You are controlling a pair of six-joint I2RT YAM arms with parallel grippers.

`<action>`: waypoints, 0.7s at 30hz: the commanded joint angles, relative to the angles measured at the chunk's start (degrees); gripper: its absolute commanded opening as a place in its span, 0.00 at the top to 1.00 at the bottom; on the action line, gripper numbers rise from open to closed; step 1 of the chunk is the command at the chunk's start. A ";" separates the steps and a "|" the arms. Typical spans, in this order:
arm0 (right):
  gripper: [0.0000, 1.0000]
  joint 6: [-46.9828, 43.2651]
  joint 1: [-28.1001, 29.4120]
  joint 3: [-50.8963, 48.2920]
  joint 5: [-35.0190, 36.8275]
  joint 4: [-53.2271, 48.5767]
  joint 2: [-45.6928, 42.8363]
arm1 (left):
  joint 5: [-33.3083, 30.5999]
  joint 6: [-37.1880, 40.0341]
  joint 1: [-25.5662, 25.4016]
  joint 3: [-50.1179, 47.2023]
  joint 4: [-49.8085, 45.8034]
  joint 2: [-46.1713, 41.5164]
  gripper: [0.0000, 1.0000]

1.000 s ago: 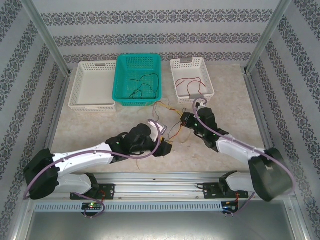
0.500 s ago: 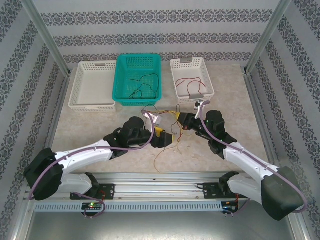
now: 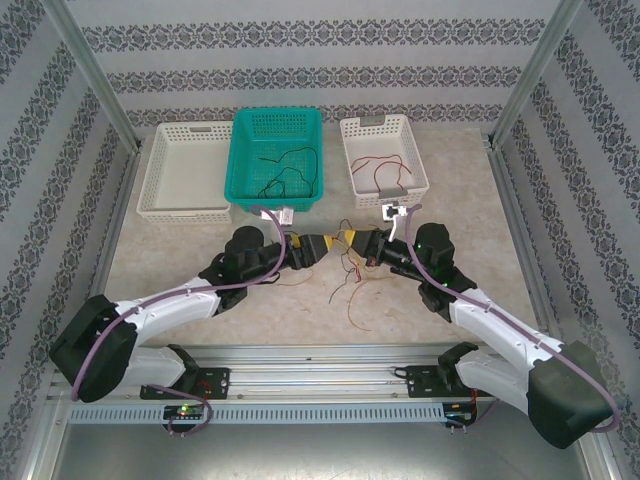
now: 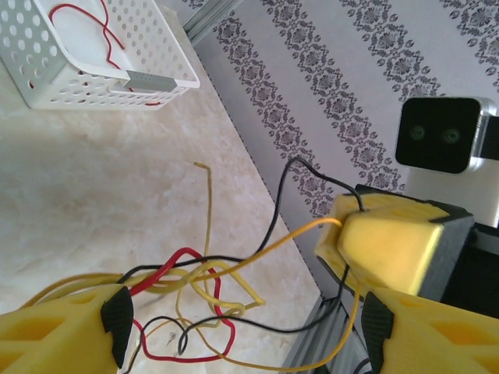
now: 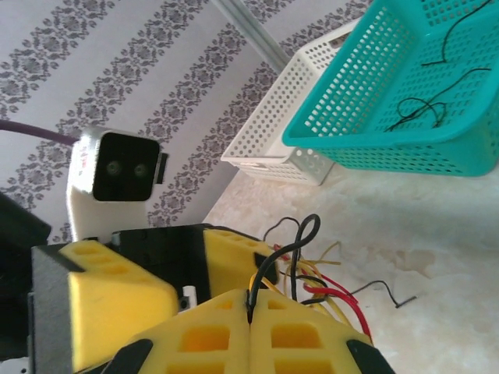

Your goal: Untangle the cables

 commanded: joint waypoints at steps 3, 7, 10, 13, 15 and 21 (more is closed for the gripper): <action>1.00 2.12 0.70 -0.96 -3.19 4.95 -3.47 | 0.45 -2.46 0.81 1.39 1.74 3.52 0.22; 1.00 1.97 0.70 0.57 -4.19 3.95 -5.66 | 4.41 -4.25 1.60 1.50 2.53 7.34 0.24; 1.00 2.08 0.61 1.26 -4.45 3.44 -6.47 | 5.75 -5.15 2.30 0.83 3.12 8.70 0.24; 1.00 3.44 0.61 1.73 -5.67 4.50 -6.92 | 7.63 -4.85 2.99 0.99 1.46 9.59 0.26; 1.00 4.31 0.54 2.32 -5.88 4.31 -7.92 | 7.82 -3.83 3.21 1.11 -0.97 9.70 0.29; 1.00 7.40 0.53 4.79 -9.81 5.47 -8.33 | 6.00 -2.17 4.33 -0.37 -5.50 8.74 0.26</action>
